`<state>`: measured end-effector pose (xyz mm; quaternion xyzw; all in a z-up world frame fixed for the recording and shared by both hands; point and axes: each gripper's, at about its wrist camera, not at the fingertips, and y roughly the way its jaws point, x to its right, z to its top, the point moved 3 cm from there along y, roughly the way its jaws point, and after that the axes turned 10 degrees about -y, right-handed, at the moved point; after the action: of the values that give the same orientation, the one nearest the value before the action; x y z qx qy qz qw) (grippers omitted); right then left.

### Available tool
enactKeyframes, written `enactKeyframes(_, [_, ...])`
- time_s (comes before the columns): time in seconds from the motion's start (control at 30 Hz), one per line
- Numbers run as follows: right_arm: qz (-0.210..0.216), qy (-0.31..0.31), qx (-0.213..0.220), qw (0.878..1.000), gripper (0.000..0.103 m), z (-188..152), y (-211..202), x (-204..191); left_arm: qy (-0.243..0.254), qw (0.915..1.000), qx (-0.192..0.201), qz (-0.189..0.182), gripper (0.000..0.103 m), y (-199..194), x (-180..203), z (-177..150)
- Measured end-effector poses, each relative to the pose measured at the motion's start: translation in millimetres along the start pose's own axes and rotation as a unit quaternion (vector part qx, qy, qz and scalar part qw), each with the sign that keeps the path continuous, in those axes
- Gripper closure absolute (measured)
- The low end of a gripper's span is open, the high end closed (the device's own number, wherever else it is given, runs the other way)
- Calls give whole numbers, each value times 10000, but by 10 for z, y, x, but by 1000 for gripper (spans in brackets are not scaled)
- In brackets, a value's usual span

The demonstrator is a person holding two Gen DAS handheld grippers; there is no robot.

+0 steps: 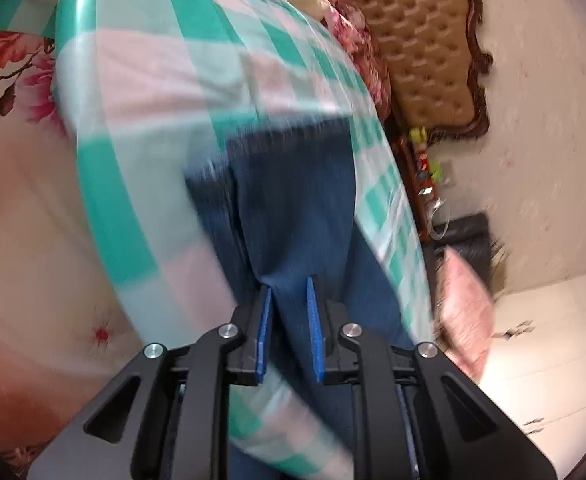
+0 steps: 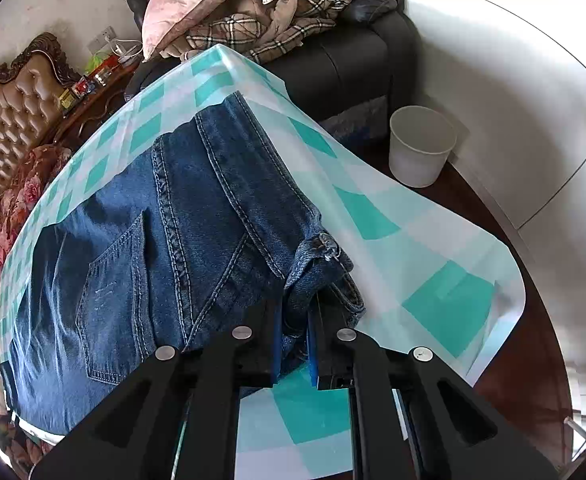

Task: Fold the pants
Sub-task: 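Open both tools to release the folded jeans onto the cloth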

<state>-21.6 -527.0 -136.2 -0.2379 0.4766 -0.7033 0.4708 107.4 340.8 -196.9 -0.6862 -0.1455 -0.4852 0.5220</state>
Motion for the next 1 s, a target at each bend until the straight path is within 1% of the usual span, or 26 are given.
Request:
enactKeyframes(0.03, [-8, 1, 8, 10000, 93, -6, -6, -1, -17, 10000, 40, 35, 87, 11, -6, 85])
enactKeyframes(0.07, [-14, 3, 13, 10000, 93, -9, 1, -9, -121, 9998, 64, 123, 90, 44, -15, 128])
enactKeyframes(0.1, [-10, 16, 14, 10000, 93, -6, 8, -8, -294, 9994, 109, 143, 101, 15, -51, 163])
enactKeyframes(0.13, [10, 38, 15, 10000, 93, -3, 10, 1, -434, 9989, 166, 56, 101, -66, -77, 167])
enactKeyframes(0.17, [34, 60, 25, 10000, 93, -2, 2, 8, -339, 9990, 284, 48, 101, -141, -45, 118])
enactKeyframes(0.2, [38, 58, 36, 10000, 93, -3, 0, 11, -242, 9990, 335, 150, 101, -140, -24, 93])
enactKeyframes(0.23, [36, 55, 36, 10000, 93, -9, -1, 14, -194, 9989, 344, 265, 101, -127, -34, 52])
enactKeyframes(0.27, [38, 76, 28, 10000, 93, -10, 6, 14, -256, 9987, 313, 322, 100, -100, -84, 47])
enactKeyframes(0.37, [10, 104, 20, 9999, 93, 5, -9, 5, -390, 9987, 281, 153, 99, -85, -162, 105])
enactKeyframes(0.47, [75, 161, 78, 9998, 93, 7, -54, 40, -314, 9985, 351, 283, 98, -107, -148, 134])
enactKeyframes(0.5, [92, 198, 113, 9997, 93, 0, -71, 57, -247, 9974, 494, 473, 97, -174, -147, 141])
enactKeyframes(0.53, [111, 218, 146, 9996, 93, -22, -86, 78, -77, 9945, 735, 739, 91, -254, -99, 146])
enactKeyframes(0.57, [115, 202, 140, 9996, 93, -32, -71, 91, 109, 9885, 1086, 1042, 85, -374, -37, 145])
enactKeyframes(0.6, [92, 169, 119, 9997, 93, -44, -46, 95, 237, 9837, 1346, 1167, 77, -470, 35, 134])
enactKeyframes(0.63, [60, 133, 113, 9998, 93, -47, -19, 93, 455, 9796, 1519, 1231, 77, -515, 137, 109])
enactKeyframes(0.67, [13, 95, 125, 9999, 93, -43, -10, 80, 958, 9753, 1534, 1266, 75, -479, 331, 37])
enactKeyframes(0.7, [-27, 82, 126, 9999, 93, -34, -11, 65, 1390, 9718, 1419, 1270, 68, -383, 511, -43])
enactKeyframes(0.73, [-79, 72, 134, 9999, 93, -27, -18, 48, 1959, 9640, 1249, 1290, 65, -221, 749, -190])
enactKeyframes(0.77, [-187, 23, 151, 9997, 93, -24, -24, 19, 2459, 9533, 1175, 1303, 64, -83, 958, -343])
enactKeyframes(0.8, [-289, -49, 173, 9994, 93, -27, -29, -9, 2945, 9415, 1067, 1239, 61, 50, 1154, -509])
enactKeyframes(0.83, [-397, -126, 204, 9989, 93, -31, -36, -39, 3512, 9263, 827, 1085, 54, 230, 1386, -742])
enactKeyframes(0.87, [-530, -204, 246, 9981, 93, -41, -45, -70, 3969, 9116, 536, 929, 50, 409, 1575, -970])
enactKeyframes(0.9, [-605, -236, 275, 9975, 93, -48, -47, -78, 4301, 8986, 280, 821, 46, 553, 1685, -1169])
enactKeyframes(0.93, [-660, -247, 297, 9971, 94, -50, -44, -79, 4825, 8733, -106, 668, 46, 788, 1877, -1465])
enactKeyframes(0.97, [-706, -255, 308, 9967, 94, -51, -43, -78, 5115, 8568, -321, 566, 46, 959, 2000, -1659])
enactKeyframes(1.0, [-745, -279, 305, 9964, 93, -49, -52, -81, 5249, 8482, -522, 486, 46, 1078, 2061, -1787])
